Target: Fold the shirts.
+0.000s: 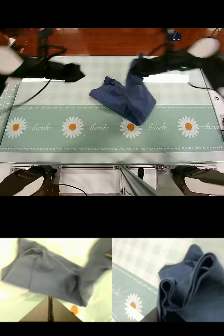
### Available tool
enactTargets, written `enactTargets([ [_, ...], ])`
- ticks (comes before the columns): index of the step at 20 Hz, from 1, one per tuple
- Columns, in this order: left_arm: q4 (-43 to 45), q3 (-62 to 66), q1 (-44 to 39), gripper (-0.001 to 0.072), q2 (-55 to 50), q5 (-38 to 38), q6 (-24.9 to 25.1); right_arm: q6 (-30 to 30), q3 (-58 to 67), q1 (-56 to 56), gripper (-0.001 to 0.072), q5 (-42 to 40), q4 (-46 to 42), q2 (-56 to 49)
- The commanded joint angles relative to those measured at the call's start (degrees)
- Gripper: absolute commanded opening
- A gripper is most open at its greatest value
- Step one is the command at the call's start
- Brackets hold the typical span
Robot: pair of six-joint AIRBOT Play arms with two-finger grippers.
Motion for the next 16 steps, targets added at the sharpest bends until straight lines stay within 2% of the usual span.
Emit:
enactTargets([
  [1, 1.3, -18.7, 1.4, 0.0014, 17.1, 8.4, -4.2, 1.6, 13.0, 5.9, 0.0036, -1.2, 0.2, -17.0],
  [3, 1.2, -24.3, 1.3, 0.0014, 20.2, 8.7, -6.7, 3.2, 17.3, 6.7, 0.0036, -1.2, 0.2, -22.9],
  [6, -1.4, -28.4, 1.3, 0.0015, 19.8, 9.4, -7.2, 4.7, 21.4, 7.0, 0.0041, -0.9, 2.3, -28.7],
  [7, -1.4, -29.0, 1.1, 0.0014, 19.1, 10.1, -7.2, 4.6, 21.8, 7.0, 0.0169, -1.1, 4.6, -29.8],
  [8, -1.3, -29.1, 0.9, 0.0015, 18.4, 10.8, -7.2, 3.8, 21.8, 7.0, 0.0381, -1.1, 6.9, -30.3],
  [9, -1.4, -29.1, 0.4, 0.0014, 17.5, 11.8, -7.2, 2.4, 21.8, 6.9, 0.0412, -0.6, 8.0, -30.3],
  [12, -1.4, -29.1, -1.2, 0.0015, 14.8, 15.0, -7.2, 2.0, 21.8, 4.9, 0.0411, 5.0, 9.0, -28.2],
  [16, -2.6, -29.1, -3.4, 0.0015, 12.1, 15.8, -7.4, -0.2, 21.7, -4.3, 0.0403, 20.5, 4.6, -19.6],
])
